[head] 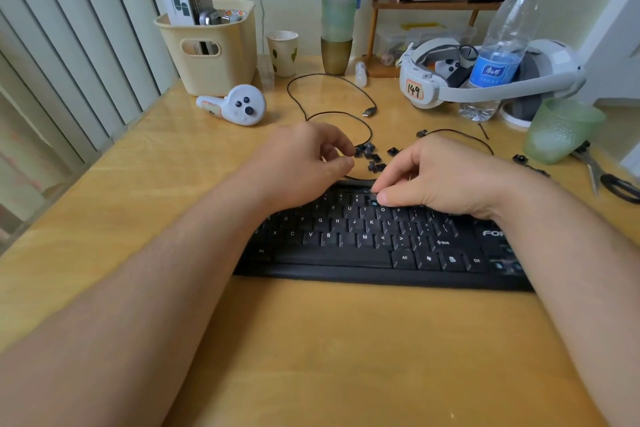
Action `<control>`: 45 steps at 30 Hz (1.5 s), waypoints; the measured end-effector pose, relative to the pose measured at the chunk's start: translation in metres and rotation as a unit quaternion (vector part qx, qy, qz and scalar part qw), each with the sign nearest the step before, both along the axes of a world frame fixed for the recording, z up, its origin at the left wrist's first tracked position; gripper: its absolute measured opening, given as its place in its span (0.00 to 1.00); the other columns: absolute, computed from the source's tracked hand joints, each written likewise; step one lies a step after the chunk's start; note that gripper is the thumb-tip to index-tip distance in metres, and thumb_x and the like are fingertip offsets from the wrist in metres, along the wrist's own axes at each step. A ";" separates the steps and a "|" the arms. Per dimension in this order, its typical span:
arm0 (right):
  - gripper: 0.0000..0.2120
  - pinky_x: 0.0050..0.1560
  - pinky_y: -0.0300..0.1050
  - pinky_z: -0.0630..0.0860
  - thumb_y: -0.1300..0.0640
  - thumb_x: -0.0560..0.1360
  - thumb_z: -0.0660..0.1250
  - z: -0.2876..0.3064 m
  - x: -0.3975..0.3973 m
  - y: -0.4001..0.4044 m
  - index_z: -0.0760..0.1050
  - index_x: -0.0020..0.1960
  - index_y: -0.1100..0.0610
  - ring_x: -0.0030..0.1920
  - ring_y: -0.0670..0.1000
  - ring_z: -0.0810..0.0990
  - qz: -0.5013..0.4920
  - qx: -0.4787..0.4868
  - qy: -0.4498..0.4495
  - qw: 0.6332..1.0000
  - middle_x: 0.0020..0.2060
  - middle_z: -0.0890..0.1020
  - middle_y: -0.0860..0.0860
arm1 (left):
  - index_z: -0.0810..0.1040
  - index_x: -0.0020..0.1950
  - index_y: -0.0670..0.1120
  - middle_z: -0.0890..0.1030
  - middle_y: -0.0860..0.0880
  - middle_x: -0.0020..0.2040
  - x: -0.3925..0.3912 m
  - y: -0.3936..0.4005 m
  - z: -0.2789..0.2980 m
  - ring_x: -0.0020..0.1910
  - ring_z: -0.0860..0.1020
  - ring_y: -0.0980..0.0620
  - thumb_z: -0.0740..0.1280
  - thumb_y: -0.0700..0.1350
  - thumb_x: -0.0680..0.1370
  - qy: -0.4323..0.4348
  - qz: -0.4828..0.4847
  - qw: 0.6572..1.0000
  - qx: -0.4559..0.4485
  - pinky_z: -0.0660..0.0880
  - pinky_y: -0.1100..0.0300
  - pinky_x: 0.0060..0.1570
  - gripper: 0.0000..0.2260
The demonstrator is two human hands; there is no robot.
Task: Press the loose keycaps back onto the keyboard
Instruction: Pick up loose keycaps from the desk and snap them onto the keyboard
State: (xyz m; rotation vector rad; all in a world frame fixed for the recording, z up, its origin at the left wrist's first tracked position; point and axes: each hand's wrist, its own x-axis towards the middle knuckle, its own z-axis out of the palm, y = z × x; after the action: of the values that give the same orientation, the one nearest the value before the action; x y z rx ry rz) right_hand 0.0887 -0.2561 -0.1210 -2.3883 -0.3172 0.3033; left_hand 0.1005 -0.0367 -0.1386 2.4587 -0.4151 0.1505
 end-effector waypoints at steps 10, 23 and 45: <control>0.04 0.39 0.39 0.69 0.54 0.70 0.81 -0.003 -0.001 0.005 0.87 0.40 0.48 0.30 0.35 0.77 -0.008 -0.001 -0.011 1.000 0.28 0.81 0.39 | 0.83 0.55 0.59 0.81 0.60 0.43 -0.003 -0.005 -0.001 0.46 0.78 0.62 0.72 0.60 0.77 0.008 -0.030 0.999 0.036 0.75 0.63 0.46 0.09; 0.06 0.51 0.44 0.77 0.56 0.72 0.78 -0.005 0.006 0.006 0.88 0.39 0.45 0.48 0.45 0.82 -0.027 0.010 -0.002 1.000 0.39 0.87 0.44 | 0.82 0.53 0.62 0.81 0.59 0.50 -0.005 -0.010 -0.001 0.51 0.78 0.62 0.77 0.65 0.70 0.077 -0.037 0.996 0.033 0.72 0.63 0.45 0.16; 0.09 0.47 0.47 0.74 0.51 0.67 0.83 -0.007 0.016 0.004 0.84 0.38 0.52 0.43 0.48 0.80 -0.055 0.007 0.021 0.998 0.31 0.83 0.43 | 0.85 0.51 0.59 0.83 0.62 0.43 0.004 -0.002 -0.002 0.46 0.79 0.64 0.70 0.49 0.80 0.030 -0.024 0.999 0.036 0.73 0.65 0.47 0.06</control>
State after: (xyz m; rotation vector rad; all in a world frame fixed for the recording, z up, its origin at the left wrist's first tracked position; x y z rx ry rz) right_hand 0.1047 -0.2516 -0.1275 -2.3711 -0.1671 0.2989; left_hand 0.1040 -0.0383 -0.1403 2.5142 -0.4592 0.0421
